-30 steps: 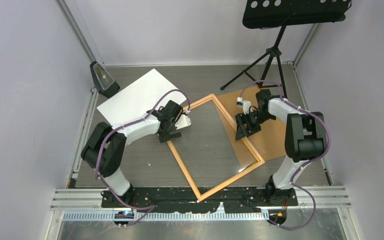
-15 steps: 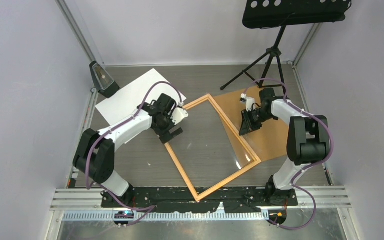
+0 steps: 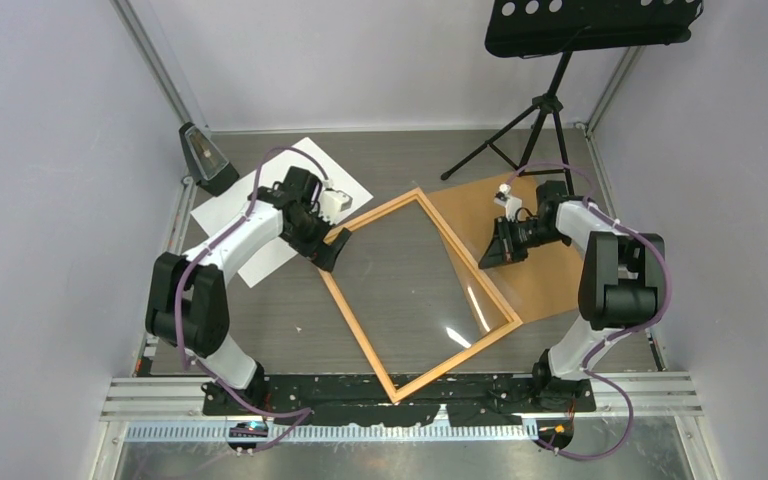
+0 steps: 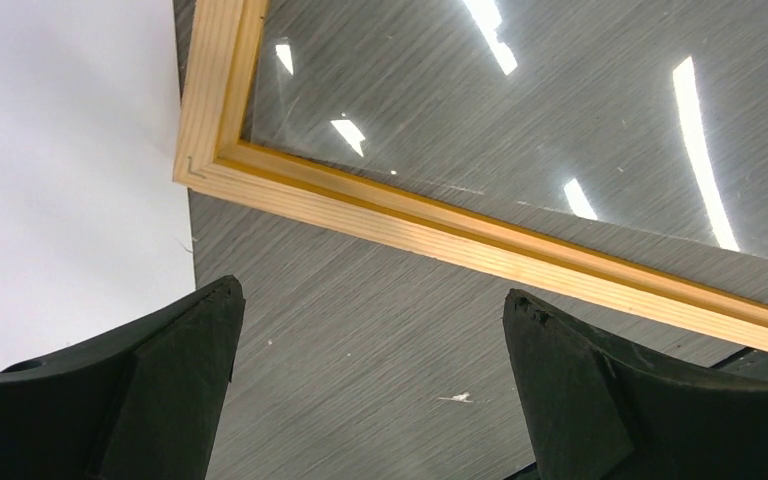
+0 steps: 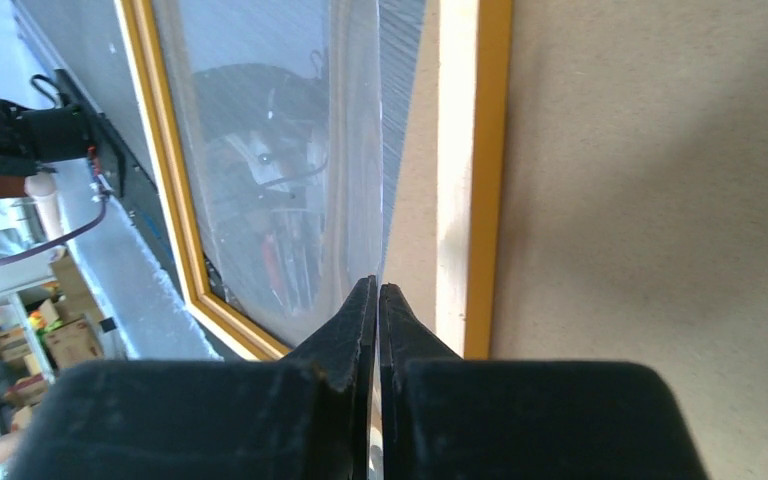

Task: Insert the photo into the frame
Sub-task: Adjust the photo frame item on the photo frame.

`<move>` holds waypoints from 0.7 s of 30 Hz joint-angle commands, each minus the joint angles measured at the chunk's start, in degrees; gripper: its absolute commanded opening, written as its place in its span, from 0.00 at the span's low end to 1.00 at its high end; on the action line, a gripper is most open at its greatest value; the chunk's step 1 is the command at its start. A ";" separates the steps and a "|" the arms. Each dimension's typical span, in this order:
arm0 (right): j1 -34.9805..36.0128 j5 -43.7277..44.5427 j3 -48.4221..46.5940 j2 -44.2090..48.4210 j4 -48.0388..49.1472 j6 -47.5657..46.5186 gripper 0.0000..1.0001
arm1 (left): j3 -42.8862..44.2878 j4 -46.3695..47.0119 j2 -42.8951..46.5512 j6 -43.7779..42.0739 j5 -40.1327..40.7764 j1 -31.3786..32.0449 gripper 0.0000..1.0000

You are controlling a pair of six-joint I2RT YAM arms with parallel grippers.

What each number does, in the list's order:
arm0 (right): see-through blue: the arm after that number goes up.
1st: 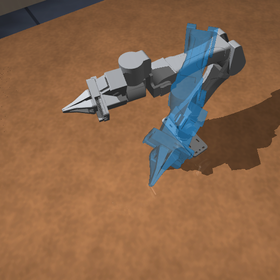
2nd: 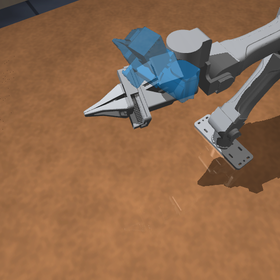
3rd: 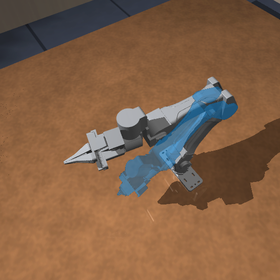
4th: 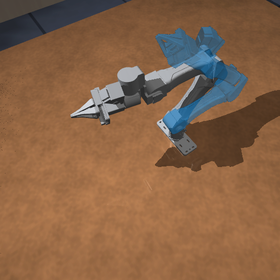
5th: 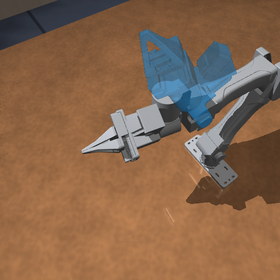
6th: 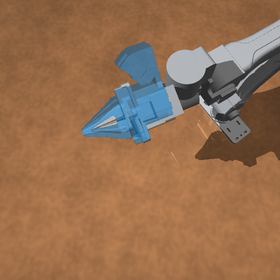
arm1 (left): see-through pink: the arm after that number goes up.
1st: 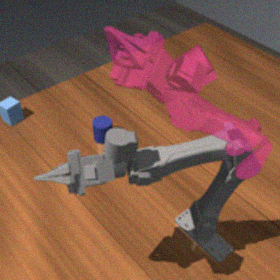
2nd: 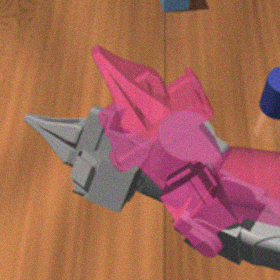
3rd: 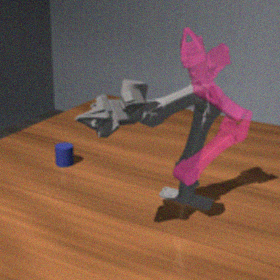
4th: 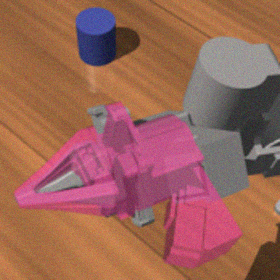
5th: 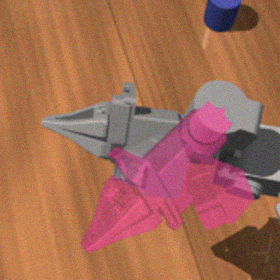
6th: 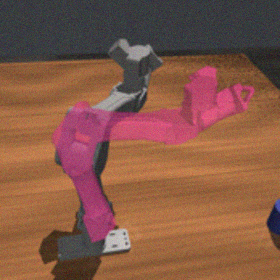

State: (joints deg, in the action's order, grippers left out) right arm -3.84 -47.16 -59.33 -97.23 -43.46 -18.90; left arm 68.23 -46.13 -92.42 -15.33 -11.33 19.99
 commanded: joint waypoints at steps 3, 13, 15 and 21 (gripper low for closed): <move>-0.18 -8.09 -0.41 -2.31 -2.24 0.09 0.06 | 1.48 0.27 0.12 2.18 -3.03 0.23 1.00; -2.12 -18.07 -0.09 -5.23 -3.99 0.08 0.06 | 1.45 2.69 -0.54 1.01 -4.12 -1.23 1.00; -2.62 -20.31 0.28 -5.38 -4.36 -0.32 0.06 | 1.67 3.32 -0.79 0.97 -4.65 -2.16 1.00; -3.11 -22.39 0.07 -6.91 -8.07 -4.09 0.06 | 3.09 3.72 -2.48 0.57 -4.88 -3.72 1.00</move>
State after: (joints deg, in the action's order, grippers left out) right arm -6.79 -64.25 -59.24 -103.15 -47.57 -20.51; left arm 68.45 -44.36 -93.84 -13.96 -14.70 17.19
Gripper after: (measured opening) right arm 0.066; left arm 0.994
